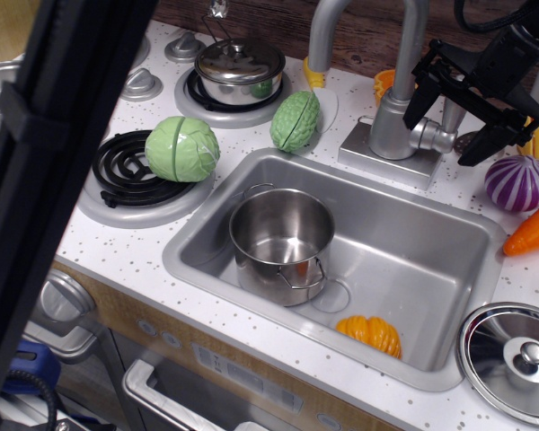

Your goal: Turn lever vertical to front

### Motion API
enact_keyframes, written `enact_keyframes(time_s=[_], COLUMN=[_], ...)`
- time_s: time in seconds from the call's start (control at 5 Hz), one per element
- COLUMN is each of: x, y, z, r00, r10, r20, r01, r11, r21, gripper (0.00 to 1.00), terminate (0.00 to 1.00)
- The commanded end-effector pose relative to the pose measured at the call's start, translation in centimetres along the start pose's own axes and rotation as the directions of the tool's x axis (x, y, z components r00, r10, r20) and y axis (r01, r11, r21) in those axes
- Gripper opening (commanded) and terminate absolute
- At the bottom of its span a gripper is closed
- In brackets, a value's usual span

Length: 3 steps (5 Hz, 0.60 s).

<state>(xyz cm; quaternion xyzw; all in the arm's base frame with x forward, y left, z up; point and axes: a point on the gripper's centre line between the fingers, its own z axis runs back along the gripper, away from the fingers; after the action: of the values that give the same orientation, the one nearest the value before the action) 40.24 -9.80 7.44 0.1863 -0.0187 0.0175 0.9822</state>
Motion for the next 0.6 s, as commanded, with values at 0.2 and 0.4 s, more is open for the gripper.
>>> enact_keyframes(time_s=[0.2,0.4], x=[0.25,0.88], y=[-0.21,0.15], z=[0.27,0.94], r00=[0.999,0.998], r10=[0.022,0.033], r20=[0.036,0.061], r01=[-0.023,-0.035], r11=[1.000,0.999], r21=[0.021,0.018], gripper=[1.00,1.00], terminate=[0.00,0.00])
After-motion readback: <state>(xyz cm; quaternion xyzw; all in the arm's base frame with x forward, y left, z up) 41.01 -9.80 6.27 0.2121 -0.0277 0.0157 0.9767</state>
